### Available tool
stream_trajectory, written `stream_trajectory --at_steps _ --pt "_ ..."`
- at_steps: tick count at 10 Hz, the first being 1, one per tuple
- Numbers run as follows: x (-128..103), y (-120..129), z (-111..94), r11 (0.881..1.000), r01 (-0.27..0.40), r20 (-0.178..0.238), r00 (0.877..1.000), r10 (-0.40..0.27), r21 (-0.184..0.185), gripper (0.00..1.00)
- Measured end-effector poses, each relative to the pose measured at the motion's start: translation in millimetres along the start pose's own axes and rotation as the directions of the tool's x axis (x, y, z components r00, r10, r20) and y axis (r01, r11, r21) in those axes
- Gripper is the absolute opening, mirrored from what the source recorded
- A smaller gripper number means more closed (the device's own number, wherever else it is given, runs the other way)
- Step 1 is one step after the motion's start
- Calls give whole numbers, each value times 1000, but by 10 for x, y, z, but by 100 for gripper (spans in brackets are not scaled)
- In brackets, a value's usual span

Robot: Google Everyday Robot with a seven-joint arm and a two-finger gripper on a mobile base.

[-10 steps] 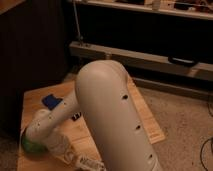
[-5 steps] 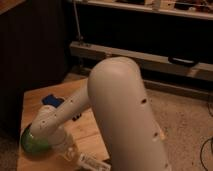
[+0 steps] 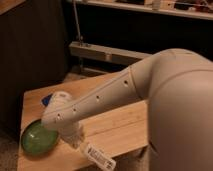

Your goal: Stand the bottle upright

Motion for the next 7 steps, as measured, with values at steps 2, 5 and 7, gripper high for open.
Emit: stream_trajectory --at_steps 2,5,7 --pt "-18 -165 -361 997 -71 164 984 68 15 17" --pt "-184 -205 -828 994 -101 357 931 78 47 17" --pt "-388 -169 -998 994 -98 487 871 64 44 17"
